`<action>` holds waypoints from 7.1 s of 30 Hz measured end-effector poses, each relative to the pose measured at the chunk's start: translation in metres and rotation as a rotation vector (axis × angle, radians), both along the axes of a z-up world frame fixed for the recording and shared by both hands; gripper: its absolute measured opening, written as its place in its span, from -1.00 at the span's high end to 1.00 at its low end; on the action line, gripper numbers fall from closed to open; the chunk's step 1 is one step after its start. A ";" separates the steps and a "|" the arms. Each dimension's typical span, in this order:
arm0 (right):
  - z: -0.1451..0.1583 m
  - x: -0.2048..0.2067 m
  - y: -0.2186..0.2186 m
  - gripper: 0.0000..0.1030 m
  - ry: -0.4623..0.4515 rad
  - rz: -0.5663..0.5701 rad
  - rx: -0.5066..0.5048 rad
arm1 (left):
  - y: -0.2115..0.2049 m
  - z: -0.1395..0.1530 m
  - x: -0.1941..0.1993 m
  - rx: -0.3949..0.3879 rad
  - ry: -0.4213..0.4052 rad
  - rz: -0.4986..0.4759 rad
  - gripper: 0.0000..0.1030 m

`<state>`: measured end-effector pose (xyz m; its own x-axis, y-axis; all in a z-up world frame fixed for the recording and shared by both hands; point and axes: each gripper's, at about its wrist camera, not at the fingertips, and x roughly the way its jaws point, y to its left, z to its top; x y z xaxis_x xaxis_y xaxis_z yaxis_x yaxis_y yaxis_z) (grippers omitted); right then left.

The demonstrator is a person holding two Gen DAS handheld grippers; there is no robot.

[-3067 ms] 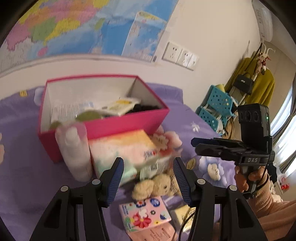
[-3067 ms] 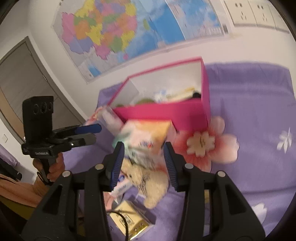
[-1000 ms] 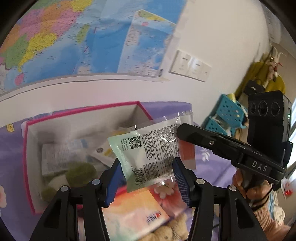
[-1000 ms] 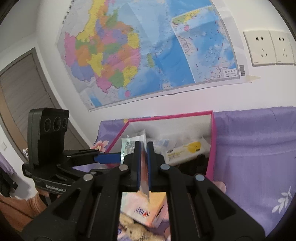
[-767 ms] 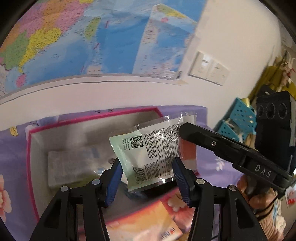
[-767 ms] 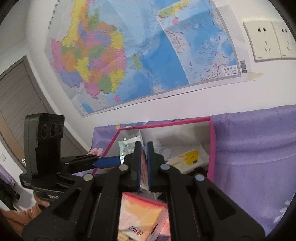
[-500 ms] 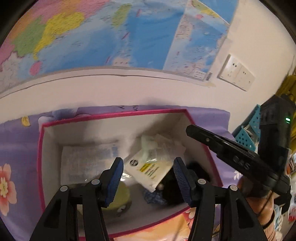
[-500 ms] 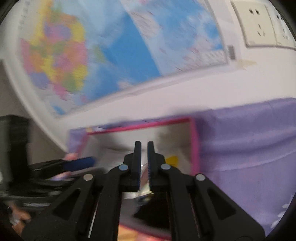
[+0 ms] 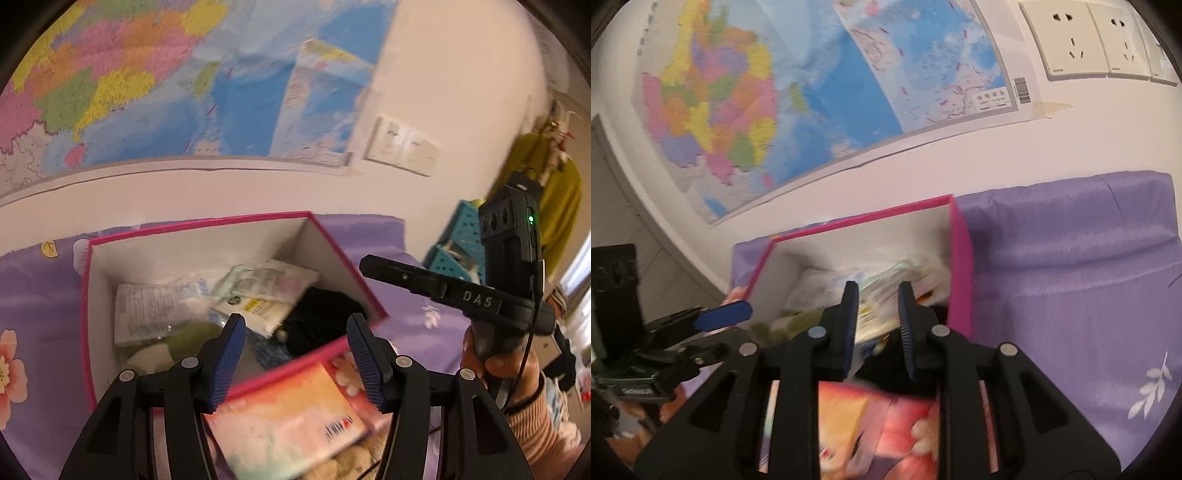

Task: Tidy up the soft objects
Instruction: 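Grasp the beige teddy bear with plaid bow using the left gripper, then carry the teddy bear over the pink box and release it inside, then reach to the gold paper tissue pack and grasp it with the left gripper, then carry the gold tissue pack over the pink box and release it inside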

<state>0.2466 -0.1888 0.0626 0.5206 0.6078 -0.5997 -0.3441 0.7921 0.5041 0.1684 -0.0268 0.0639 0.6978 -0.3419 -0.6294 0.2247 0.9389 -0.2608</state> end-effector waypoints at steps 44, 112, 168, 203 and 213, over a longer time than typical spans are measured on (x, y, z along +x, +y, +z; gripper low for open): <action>-0.096 -0.133 0.001 -0.15 0.259 0.111 0.000 | -0.025 -0.122 -0.071 -0.052 0.275 -0.134 -0.20; -0.001 -0.010 0.019 0.37 -0.064 0.062 -0.031 | -0.017 -0.014 0.035 0.024 0.061 -0.028 -0.03; -0.013 -0.175 -0.018 0.24 0.128 0.194 0.024 | -0.057 -0.070 -0.120 0.031 0.119 -0.294 -0.10; -0.075 -0.207 -0.018 0.43 0.282 0.202 -0.060 | -0.080 -0.112 -0.126 -0.011 0.271 -0.349 0.33; -0.072 -0.171 -0.014 0.43 0.236 0.172 -0.085 | -0.074 -0.110 -0.092 -0.019 0.263 -0.274 0.33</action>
<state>0.0759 -0.2030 -0.0096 0.2546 0.6172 -0.7445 -0.3582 0.7753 0.5202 0.0767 -0.1007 -0.0462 0.3939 -0.5069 -0.7667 0.3898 0.8476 -0.3600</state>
